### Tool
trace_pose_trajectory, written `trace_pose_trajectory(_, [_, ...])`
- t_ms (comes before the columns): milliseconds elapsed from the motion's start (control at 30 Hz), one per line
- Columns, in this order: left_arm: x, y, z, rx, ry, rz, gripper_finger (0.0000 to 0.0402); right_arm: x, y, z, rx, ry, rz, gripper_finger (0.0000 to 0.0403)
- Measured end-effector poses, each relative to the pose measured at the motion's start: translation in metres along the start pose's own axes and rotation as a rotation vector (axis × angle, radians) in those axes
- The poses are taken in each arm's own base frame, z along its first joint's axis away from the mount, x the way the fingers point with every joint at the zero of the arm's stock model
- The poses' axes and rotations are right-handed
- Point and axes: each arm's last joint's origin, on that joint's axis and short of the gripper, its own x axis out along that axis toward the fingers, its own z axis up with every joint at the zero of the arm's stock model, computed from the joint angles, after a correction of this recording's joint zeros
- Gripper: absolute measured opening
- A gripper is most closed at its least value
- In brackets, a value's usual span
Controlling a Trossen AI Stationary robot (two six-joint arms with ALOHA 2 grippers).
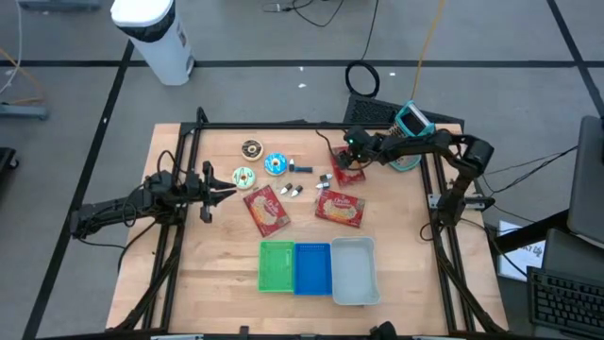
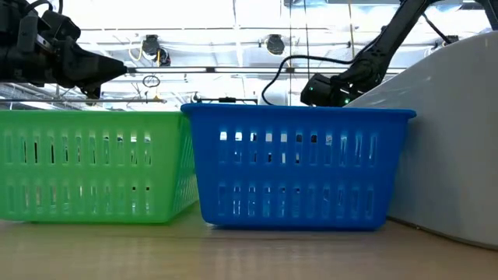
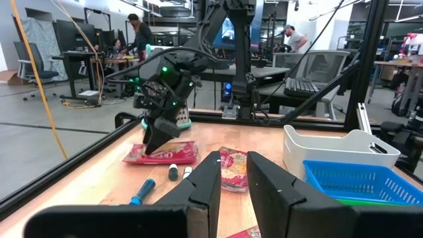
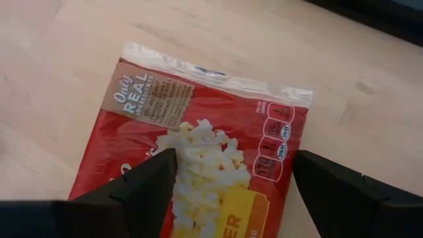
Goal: Pick & Place Food Item
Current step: Put the top right red popcorn bag into the white bin
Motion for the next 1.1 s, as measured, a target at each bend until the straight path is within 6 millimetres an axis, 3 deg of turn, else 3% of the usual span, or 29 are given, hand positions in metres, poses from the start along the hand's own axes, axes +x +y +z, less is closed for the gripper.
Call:
trace_pose_trajectory(167, [0.0, 0.0, 0.0, 0.0, 0.0, 0.0, 0.0074, 0.0, 0.0, 0.0, 0.007, 0.002, 0.011, 0.0259])
trace_pose_trajectory(533, [0.0, 0.0, 0.0, 0.0, 0.0, 0.0, 0.0074, 0.0, 0.0, -0.001, -0.021, 0.009, 0.005, 0.0122])
trace_pose_trajectory(833, [0.0, 0.0, 0.0, 0.0, 0.0, 0.0, 0.0074, -0.001, 0.001, 0.0, -0.059, 0.001, 0.015, 0.0035])
trace_pose_trajectory(967, [0.0, 0.0, 0.0, 0.0, 0.0, 0.0, 0.0074, -0.009, 0.003, 0.002, -0.102, -0.015, 0.032, 0.0004])
trace_pose_trajectory(1100, [0.0, 0.0, 0.0, 0.0, 0.0, 0.0, 0.0074, -0.032, 0.009, 0.008, -0.141, -0.078, 0.073, 0.0001])
